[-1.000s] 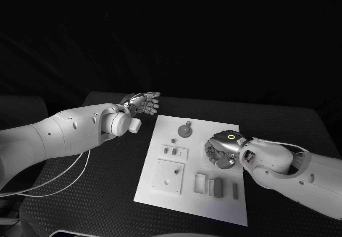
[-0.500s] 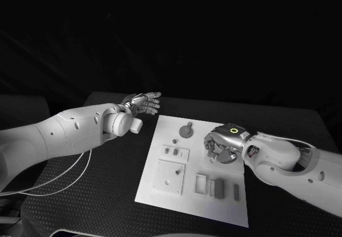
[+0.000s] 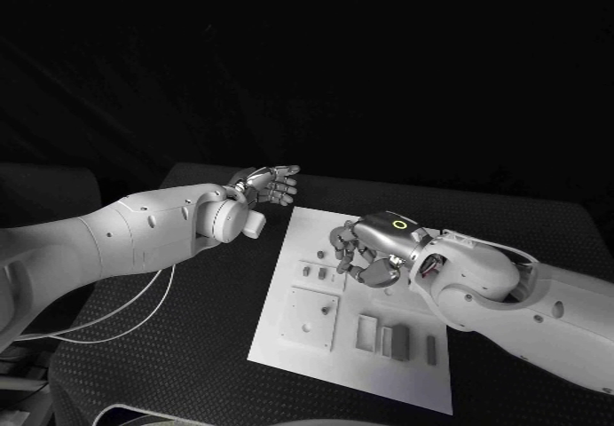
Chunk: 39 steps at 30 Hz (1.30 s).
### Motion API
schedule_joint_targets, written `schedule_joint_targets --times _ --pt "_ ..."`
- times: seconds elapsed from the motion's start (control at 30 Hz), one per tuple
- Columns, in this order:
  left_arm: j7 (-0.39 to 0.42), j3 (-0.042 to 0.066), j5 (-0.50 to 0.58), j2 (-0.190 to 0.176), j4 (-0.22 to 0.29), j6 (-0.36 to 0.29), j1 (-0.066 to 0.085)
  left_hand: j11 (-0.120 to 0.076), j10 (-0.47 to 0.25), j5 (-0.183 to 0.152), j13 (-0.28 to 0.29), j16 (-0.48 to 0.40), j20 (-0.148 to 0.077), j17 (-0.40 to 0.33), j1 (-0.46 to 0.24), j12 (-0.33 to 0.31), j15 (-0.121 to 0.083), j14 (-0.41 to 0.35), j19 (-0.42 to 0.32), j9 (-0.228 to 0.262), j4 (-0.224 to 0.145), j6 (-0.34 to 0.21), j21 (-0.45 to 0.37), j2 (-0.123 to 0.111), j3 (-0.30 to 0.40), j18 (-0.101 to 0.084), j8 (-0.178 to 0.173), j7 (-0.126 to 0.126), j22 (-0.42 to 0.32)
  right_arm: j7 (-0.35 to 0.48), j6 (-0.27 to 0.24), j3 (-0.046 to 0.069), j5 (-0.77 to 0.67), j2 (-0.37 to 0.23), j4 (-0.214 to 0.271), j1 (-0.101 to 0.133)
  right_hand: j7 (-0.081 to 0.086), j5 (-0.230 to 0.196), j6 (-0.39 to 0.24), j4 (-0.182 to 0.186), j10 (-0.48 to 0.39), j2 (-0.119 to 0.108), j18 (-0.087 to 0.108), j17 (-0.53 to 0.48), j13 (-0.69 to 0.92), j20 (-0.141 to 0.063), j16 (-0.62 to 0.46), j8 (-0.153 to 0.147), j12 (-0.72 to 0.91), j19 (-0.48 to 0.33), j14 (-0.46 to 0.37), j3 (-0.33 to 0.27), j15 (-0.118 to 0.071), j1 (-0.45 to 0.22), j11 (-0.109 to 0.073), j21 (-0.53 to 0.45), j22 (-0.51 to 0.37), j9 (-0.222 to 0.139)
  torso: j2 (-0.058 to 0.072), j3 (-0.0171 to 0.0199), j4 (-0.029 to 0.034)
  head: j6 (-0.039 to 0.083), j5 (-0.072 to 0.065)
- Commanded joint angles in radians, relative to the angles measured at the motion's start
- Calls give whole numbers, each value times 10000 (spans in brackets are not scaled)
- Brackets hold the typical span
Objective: Assemble the parts on the task board
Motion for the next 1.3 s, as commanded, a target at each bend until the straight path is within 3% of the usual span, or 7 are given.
schedule_joint_targets --times 0.03,0.23,0.33,0.43,0.53,0.77,1.3 --pt "122 9 63 63 -7 108 13 -44 -8 -9 -15 -71 25 17 -119 36 7 -19 -20 -16 36 -44 -65 6 34 130 37 7 18 397 -475 -103 75 336 -117 -188 -3 27 55 8 47 82 296 -12 20 14 6 16 68 46 56 51 12 106 9 28 95 13 -10 1 34 -18 111" --pt "106 9 65 125 -31 128 13 -48 -4 -27 -18 -82 25 33 -176 40 7 -20 -22 -20 67 -42 -74 4 21 130 45 2 22 421 -596 -166 -845 1081 -293 -841 -1 27 43 -23 20 85 296 -46 16 -1 -5 1 60 57 61 80 14 127 13 18 87 15 3 -6 52 -89 269" --pt "119 9 71 175 -33 114 13 -49 -2 -29 -18 -84 25 35 -181 42 7 -21 -23 -21 69 -41 -76 4 22 131 47 1 23 453 -497 -293 -926 1327 -471 -1001 -5 27 58 -36 27 56 296 -68 20 -7 -5 3 69 66 74 105 14 135 11 13 83 22 -1 -12 62 -103 346" --pt "117 9 71 204 -23 134 13 -51 -3 -29 -19 -87 24 38 -183 41 7 -22 -24 -22 71 -42 -78 7 24 132 48 -2 24 458 -405 -427 -935 1442 -620 -1088 -7 27 62 -43 28 51 296 -81 21 -11 -4 1 71 74 82 121 12 141 10 11 81 24 2 -16 85 -158 407" --pt "105 9 71 197 -36 136 13 -52 -4 -30 -20 -89 23 40 -183 41 7 -23 -25 -23 71 -42 -80 7 26 132 49 -4 25 466 -213 -473 -974 1572 -761 -1168 -7 27 61 -45 28 53 296 -89 22 -13 -4 -1 73 80 87 131 12 141 10 10 79 25 7 -14 56 -202 481" --pt "104 10 72 265 -65 144 14 -55 -6 -30 -23 -97 22 48 -182 42 7 -28 -29 -24 70 -35 -85 9 33 134 58 -13 29 490 -71 -672 -1061 1702 -930 -1276 -4 27 56 -48 21 58 296 -104 21 -14 -7 -9 72 85 89 144 13 134 12 6 76 26 4 -16 51 -246 484" --pt "98 11 72 278 -59 154 14 -54 -12 -28 -27 -107 23 59 -173 40 8 -33 -33 -30 61 -44 -91 10 44 135 58 -7 35 582 170 -792 -1031 1734 -1069 -1397 -1 27 52 -59 14 66 296 -127 22 -14 -10 -17 74 87 92 158 16 118 15 -2 73 29 6 5 71 -354 504"
